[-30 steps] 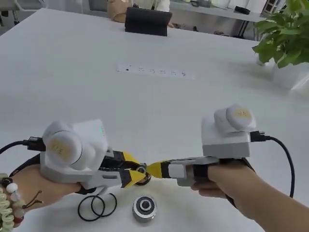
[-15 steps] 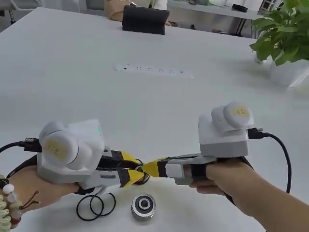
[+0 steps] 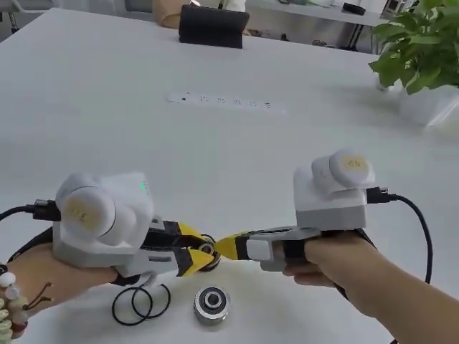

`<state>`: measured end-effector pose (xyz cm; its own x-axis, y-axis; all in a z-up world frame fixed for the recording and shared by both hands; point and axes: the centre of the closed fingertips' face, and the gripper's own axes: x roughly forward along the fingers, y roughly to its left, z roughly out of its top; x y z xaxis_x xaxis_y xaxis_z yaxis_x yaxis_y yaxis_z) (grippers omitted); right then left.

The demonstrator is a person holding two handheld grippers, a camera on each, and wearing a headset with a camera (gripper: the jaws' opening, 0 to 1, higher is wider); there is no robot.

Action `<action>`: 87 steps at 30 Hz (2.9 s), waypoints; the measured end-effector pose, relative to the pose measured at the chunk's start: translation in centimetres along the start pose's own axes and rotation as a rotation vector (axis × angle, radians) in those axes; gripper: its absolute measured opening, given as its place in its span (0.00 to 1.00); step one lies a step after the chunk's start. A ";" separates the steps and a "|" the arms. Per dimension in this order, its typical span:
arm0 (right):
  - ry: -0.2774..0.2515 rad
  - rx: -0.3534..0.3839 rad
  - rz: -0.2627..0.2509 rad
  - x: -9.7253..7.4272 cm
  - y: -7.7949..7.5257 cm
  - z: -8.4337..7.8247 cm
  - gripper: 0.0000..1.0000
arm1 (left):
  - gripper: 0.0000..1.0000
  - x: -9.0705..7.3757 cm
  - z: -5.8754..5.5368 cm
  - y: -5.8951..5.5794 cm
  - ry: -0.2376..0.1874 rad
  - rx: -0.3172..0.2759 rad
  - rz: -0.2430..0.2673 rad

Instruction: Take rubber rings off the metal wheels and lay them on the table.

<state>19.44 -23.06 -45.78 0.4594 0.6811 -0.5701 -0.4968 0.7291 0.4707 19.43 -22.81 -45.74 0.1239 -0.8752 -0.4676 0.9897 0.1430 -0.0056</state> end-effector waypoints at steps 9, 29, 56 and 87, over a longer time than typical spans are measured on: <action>-0.002 0.004 -0.012 -0.2 -0.2 0.0 0.00 | 0.12 -0.7 0.5 -0.5 0.014 0.024 -0.047; -0.045 0.024 -0.020 -1.2 -0.3 1.0 0.00 | 0.36 -5.1 4.9 1.6 -0.036 0.102 -0.002; -0.091 0.020 0.014 -1.7 1.0 2.4 0.00 | 0.72 -14.4 5.4 -0.1 -0.043 0.131 0.059; -0.099 0.003 0.099 -1.6 4.0 2.8 0.00 | 0.86 -17.8 -0.1 -3.0 -0.020 -0.021 0.126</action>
<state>18.80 -21.01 -41.11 0.4784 0.7529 -0.4520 -0.5410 0.6581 0.5236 14.24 -7.59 -37.49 0.2488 -0.8588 -0.4478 0.9645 0.2621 0.0333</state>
